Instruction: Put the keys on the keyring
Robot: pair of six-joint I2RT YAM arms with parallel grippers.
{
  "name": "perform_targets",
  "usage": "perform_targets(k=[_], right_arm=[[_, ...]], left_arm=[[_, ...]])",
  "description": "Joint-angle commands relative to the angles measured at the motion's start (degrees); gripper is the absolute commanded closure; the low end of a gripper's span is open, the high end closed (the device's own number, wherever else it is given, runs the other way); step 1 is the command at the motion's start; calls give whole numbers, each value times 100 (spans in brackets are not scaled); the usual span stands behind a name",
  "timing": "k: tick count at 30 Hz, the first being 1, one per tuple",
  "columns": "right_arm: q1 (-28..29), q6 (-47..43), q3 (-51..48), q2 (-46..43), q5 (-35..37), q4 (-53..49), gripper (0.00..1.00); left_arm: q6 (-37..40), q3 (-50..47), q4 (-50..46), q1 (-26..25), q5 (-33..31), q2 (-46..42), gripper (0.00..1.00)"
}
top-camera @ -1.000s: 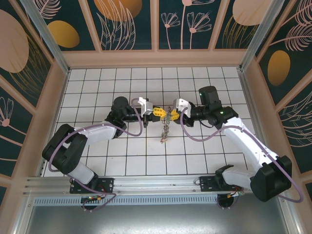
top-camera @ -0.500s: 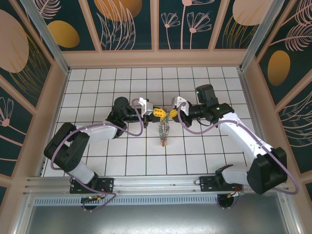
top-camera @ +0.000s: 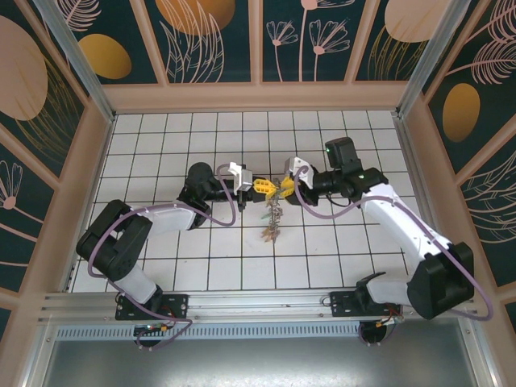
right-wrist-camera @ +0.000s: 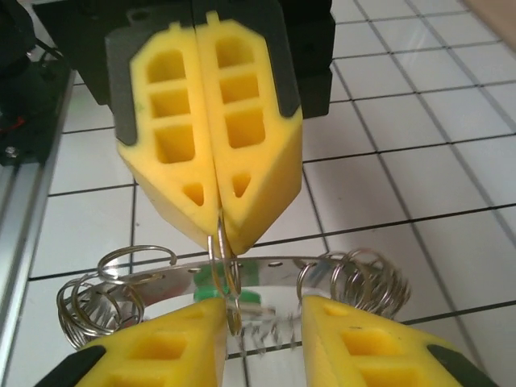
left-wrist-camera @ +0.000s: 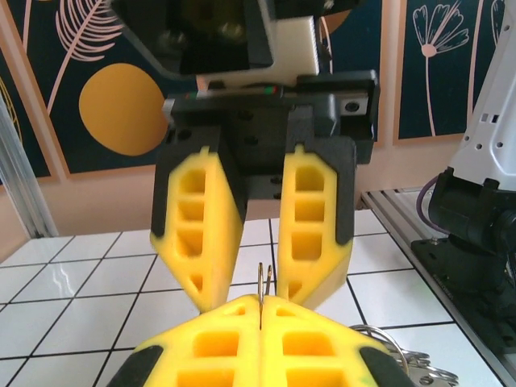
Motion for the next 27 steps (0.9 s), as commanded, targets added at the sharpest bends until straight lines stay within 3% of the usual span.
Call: perform_targets(k=[1, 9, 21, 27], right_arm=[[-30, -432, 20, -414, 345, 12, 69], [-6, -753, 96, -518, 217, -234, 74], [193, -543, -56, -281, 27, -2, 66], [246, -495, -73, -141, -31, 90, 73]], left_arm=[[-49, 74, 501, -37, 198, 43, 100], [41, 118, 369, -33, 255, 44, 100], [-5, 94, 359, -42, 251, 15, 100], [-100, 93, 502, -48, 218, 31, 100]])
